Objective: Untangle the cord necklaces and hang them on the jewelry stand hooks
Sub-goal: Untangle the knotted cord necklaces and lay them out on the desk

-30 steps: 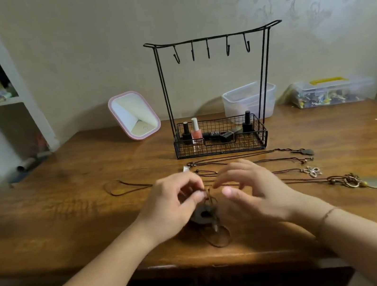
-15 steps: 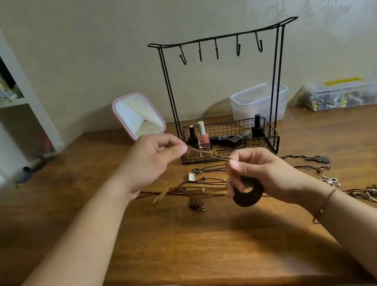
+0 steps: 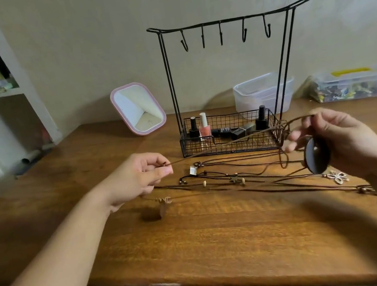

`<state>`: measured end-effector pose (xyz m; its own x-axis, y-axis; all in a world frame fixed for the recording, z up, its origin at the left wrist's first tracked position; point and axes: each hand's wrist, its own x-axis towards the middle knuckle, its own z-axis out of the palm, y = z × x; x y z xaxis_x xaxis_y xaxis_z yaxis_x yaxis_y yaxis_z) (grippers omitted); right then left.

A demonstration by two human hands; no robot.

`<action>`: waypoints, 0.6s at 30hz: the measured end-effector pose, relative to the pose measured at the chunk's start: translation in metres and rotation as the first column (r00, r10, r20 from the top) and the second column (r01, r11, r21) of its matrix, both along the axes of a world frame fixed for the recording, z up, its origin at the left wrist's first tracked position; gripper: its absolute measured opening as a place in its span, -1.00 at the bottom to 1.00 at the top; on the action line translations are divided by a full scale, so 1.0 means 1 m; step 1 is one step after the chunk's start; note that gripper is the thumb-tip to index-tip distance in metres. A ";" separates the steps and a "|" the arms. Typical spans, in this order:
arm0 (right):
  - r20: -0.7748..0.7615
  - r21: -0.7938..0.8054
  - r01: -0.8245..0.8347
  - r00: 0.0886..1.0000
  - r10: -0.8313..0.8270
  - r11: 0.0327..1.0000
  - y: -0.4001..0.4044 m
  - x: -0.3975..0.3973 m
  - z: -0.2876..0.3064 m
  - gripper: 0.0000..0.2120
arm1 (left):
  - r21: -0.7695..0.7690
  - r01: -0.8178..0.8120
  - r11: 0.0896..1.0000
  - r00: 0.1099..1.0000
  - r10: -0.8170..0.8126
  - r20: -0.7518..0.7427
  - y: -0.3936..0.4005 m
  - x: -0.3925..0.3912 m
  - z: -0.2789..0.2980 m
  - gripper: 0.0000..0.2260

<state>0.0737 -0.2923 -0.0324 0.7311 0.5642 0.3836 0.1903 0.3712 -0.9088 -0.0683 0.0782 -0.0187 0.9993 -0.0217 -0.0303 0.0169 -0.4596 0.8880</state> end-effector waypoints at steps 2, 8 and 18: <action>0.055 -0.131 0.069 0.997 -0.062 0.989 -0.001 -0.001 -0.003 -0.66 | -0.048 -0.034 0.998 0.999 0.034 0.008 0.007 -0.001 0.001 -0.88; 0.240 -0.431 0.343 0.935 -0.260 0.835 0.028 -0.020 -0.014 -0.78 | -0.226 -0.168 0.959 0.969 0.203 0.143 0.023 -0.002 0.001 -0.83; 0.205 -0.427 0.070 0.979 0.021 0.901 -0.004 -0.010 -0.005 -0.54 | 0.482 -0.491 0.726 0.859 0.313 0.405 0.050 -0.010 0.009 -0.83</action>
<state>0.0640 -0.2960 -0.0378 0.6808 0.6897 0.2464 0.3882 -0.0546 -0.9199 -0.0784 0.1281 -0.0101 0.8735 0.3154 0.3709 0.1130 -0.8723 0.4757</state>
